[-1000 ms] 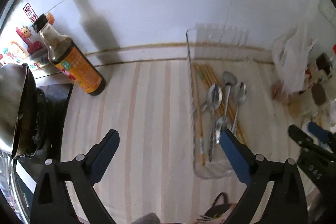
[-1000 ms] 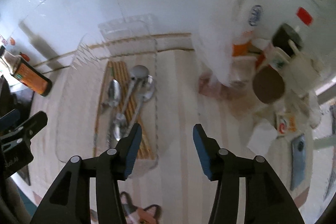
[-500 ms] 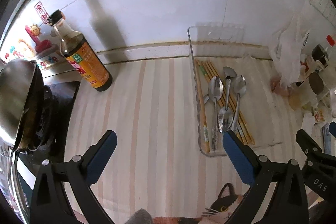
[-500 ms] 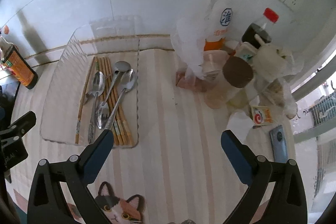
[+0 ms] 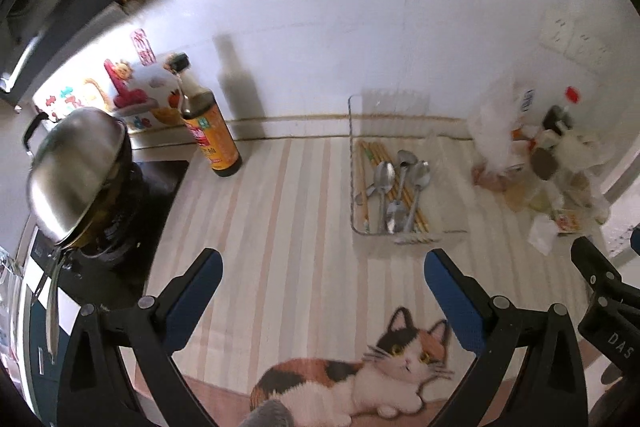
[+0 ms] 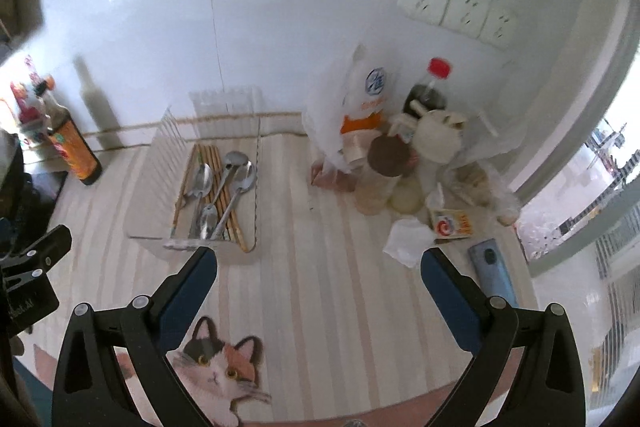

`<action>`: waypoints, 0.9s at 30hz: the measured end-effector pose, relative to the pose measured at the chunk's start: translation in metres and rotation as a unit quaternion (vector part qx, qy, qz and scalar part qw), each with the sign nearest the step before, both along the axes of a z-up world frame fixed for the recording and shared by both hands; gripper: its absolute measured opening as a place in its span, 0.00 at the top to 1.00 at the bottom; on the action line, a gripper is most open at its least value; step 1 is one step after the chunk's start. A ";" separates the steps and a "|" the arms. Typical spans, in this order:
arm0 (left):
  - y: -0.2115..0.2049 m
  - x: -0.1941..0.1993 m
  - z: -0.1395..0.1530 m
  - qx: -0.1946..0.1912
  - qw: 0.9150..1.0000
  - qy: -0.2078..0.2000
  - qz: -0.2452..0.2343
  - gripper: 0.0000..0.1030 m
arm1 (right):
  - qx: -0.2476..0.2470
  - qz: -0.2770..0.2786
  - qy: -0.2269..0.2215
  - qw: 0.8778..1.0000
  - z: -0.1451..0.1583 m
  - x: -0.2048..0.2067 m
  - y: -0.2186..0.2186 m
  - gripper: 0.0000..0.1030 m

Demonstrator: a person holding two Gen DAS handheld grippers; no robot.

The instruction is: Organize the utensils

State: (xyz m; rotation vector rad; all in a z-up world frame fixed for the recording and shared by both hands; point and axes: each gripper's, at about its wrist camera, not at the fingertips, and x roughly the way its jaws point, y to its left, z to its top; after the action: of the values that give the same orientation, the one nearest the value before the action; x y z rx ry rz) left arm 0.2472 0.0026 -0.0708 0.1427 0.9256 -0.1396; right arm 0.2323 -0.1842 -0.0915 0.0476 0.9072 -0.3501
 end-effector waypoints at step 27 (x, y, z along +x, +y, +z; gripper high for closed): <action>0.017 -0.142 0.106 -0.022 0.997 -0.072 0.011 0.00 | -0.014 0.022 -0.104 0.994 0.128 -0.174 0.022 0.00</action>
State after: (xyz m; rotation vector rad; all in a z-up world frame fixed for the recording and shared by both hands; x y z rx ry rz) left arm 0.1054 0.0200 0.0349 0.0994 0.7805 -0.1279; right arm 0.0582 -0.1621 0.0370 0.0384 0.6952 -0.3099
